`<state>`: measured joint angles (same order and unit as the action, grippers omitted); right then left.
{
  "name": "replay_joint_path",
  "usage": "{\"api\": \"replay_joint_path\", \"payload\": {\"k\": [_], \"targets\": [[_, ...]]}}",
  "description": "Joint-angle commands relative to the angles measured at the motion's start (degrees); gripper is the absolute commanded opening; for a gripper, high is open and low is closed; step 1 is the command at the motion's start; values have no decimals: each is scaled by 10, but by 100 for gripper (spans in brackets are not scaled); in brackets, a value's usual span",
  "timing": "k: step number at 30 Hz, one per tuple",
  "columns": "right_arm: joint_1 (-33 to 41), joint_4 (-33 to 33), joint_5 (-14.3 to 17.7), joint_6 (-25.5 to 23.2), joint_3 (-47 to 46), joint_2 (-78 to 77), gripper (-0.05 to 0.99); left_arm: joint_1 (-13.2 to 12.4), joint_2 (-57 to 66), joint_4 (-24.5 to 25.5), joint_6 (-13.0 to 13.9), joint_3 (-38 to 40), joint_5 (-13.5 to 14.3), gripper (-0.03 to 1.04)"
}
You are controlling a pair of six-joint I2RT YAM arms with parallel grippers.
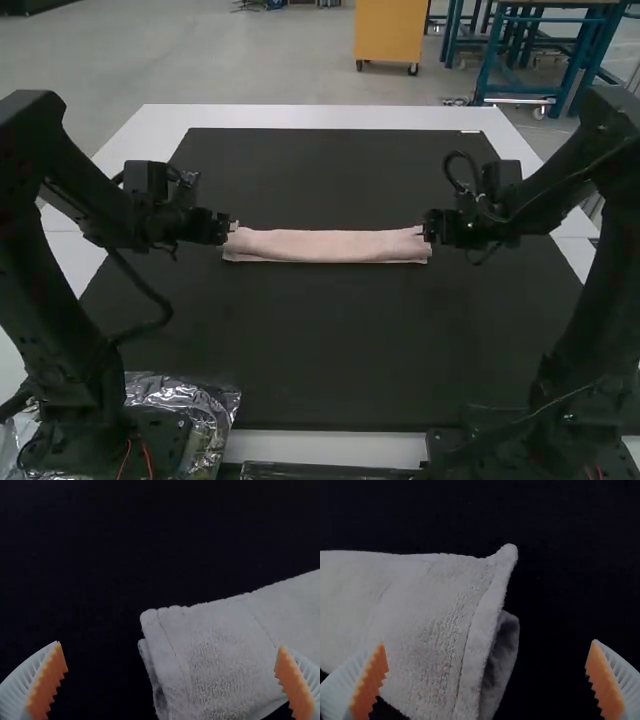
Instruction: Fold the towel.
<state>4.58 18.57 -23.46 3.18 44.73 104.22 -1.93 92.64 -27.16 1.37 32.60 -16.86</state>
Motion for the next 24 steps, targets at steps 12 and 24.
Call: {"api": "replay_joint_path", "payload": {"k": [12,24], "targets": [[42,39,31,-2,11,46,91,-7,-12,16,-18,22,3,97],[74,44,3,47,11,143,-3,-7,-28,18,-18,19,3,97]]}}
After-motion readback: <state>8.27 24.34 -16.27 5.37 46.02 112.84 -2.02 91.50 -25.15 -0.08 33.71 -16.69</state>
